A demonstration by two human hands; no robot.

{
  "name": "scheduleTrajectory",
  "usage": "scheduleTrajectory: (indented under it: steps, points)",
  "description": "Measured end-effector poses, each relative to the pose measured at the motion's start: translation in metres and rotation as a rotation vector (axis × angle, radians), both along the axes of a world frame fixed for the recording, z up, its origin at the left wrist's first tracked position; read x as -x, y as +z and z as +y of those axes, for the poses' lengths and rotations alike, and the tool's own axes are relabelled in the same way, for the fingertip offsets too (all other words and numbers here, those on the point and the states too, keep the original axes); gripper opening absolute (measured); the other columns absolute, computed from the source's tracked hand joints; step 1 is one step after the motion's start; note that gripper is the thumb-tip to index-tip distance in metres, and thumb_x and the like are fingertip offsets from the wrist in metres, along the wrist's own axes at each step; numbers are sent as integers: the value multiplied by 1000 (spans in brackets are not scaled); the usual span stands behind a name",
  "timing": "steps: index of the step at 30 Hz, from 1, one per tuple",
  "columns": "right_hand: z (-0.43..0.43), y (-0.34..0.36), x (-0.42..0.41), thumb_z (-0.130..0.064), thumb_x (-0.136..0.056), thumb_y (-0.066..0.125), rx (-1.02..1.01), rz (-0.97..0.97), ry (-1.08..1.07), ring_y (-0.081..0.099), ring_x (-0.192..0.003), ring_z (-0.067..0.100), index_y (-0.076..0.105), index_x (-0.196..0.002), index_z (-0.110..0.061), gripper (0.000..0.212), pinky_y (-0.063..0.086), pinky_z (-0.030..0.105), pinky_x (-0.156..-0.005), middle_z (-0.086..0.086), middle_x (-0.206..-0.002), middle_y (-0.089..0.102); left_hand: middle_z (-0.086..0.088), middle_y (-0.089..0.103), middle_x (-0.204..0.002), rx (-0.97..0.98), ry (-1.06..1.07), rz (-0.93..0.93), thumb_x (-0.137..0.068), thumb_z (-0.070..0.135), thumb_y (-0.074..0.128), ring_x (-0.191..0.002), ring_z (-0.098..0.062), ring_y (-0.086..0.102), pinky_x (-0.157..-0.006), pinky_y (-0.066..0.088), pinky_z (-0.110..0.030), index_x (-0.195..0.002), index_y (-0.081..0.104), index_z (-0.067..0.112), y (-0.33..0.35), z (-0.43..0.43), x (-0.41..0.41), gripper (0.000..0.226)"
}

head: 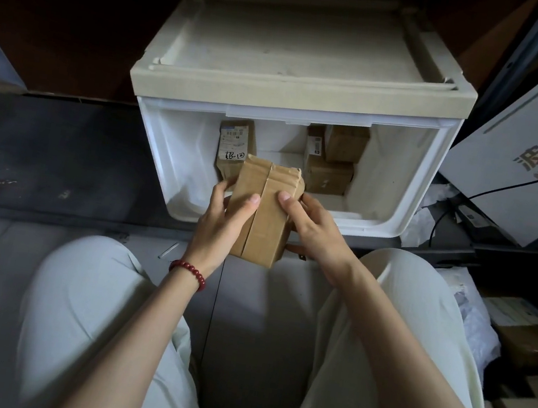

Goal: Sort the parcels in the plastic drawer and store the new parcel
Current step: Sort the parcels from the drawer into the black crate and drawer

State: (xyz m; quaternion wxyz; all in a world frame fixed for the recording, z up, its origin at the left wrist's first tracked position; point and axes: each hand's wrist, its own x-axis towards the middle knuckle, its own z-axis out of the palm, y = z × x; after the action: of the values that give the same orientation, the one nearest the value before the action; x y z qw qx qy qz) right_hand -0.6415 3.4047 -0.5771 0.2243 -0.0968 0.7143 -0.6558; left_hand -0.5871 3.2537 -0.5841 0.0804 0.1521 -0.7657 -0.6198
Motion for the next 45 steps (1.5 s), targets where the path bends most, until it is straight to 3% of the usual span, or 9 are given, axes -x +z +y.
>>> scheduleTrajectory:
  steps: [5,9,15,18,24,32,38,43,45]
  points:
    - [1,2,1,-46,-96,49,50,-21,18,59,-106,8,48,-124,-29,33,52,31,-89,-10,-114,60,18,57,-108,-69,8,-4,-73,62,49,-99,-8,58,-85,52,-39,-136,35,32,-2,-2,4,71]
    - [2,0,2,-42,-101,40,25,-13,12,58,-102,9,46,-132,-24,37,50,19,-73,-10,-108,58,7,62,-114,-89,0,-14,-72,61,50,-98,-9,61,-79,52,-32,-136,38,29,-3,-1,3,73]
    - [5,-6,11,-20,-102,42,-157,157,-172,59,-113,24,41,-136,-16,34,51,48,-93,3,-122,59,15,47,-117,67,-12,37,-74,62,61,-106,-7,52,-74,42,-16,-144,32,26,3,2,2,83]
    - [13,8,20,-13,-100,44,-169,266,-239,61,-106,22,36,-139,-15,40,53,44,-93,-1,-119,56,13,48,-128,208,-56,74,-61,75,59,-114,-6,51,-89,47,-27,-140,35,33,14,7,10,93]
    - [56,39,33,-16,-99,50,-99,384,-379,64,-101,16,44,-131,-16,33,56,40,-88,-7,-114,59,16,53,-120,211,-105,163,-81,46,70,-111,-6,54,-92,47,-30,-138,35,32,48,43,35,69]
    - [126,43,33,-27,-103,41,-51,340,-513,59,-116,18,45,-139,-19,37,52,42,-95,4,-132,59,30,55,-99,291,-227,220,-77,52,70,-93,1,58,-77,52,-26,-129,34,43,61,113,56,65]
    - [188,41,23,-34,-101,42,-59,369,-683,58,-117,16,51,-134,-27,35,48,46,-99,0,-130,59,30,48,-103,323,-379,224,-84,37,71,-80,24,43,-56,35,5,-137,32,33,70,175,68,66]
    - [244,41,12,-30,-102,43,-30,313,-848,63,-107,16,48,-119,-27,18,55,45,-88,0,-124,60,7,53,-131,345,-482,267,-79,43,72,-103,-4,53,-80,53,-27,-134,35,39,72,233,82,67]
    - [266,41,6,-30,-103,42,-37,298,-906,64,-103,15,49,-118,-27,17,55,46,-88,-5,-114,62,4,49,-130,372,-531,288,-82,37,71,-96,3,49,-76,49,-13,-137,37,38,73,257,85,65]
